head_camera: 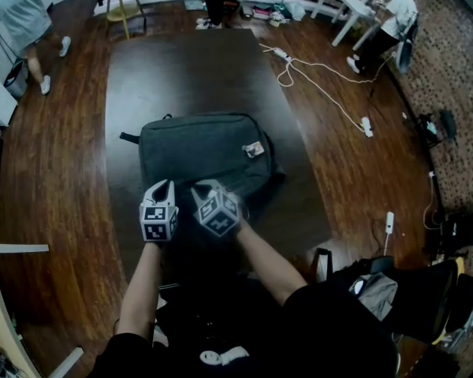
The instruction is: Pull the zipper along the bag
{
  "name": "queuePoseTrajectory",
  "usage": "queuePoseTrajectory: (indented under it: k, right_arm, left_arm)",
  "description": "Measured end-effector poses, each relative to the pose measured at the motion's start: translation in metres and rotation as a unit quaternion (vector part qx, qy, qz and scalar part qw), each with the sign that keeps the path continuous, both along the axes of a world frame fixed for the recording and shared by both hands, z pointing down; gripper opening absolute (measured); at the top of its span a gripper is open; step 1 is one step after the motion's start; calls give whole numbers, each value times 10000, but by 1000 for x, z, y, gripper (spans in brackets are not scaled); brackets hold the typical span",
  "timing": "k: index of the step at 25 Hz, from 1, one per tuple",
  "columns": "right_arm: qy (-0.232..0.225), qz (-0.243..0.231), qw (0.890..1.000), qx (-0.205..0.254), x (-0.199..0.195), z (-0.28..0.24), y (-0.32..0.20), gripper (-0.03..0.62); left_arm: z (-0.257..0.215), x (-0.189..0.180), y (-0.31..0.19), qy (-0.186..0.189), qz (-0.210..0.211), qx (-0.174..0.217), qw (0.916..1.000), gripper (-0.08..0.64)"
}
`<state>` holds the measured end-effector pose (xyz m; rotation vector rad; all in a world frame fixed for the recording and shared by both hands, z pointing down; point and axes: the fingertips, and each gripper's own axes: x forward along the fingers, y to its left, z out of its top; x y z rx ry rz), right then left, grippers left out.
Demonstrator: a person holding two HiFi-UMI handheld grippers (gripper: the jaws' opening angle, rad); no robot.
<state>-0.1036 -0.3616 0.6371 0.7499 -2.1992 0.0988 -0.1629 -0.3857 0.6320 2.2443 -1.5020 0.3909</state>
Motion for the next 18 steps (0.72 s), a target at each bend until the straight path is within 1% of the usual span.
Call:
queuePoseTrajectory:
  k: [5,10,14,18]
  right_arm:
    - [121,-21,9999,-20,2,0,0,16]
    - [2,152,9992,-382,7,-2,-2,17]
    - [112,124,9990,-419,10,-1,-1,17]
    - [78,66,9991,-401,11,-1,-3,15]
  left_arm:
    - [1,0,-1,56,57,-72,9999,0]
    - [2,0,-1,36,76,-127,9999,0]
    - [3,-1,-1,-73,110,-71,9999,0]
    - [3,0,-1,-31,124,-93,9999,0]
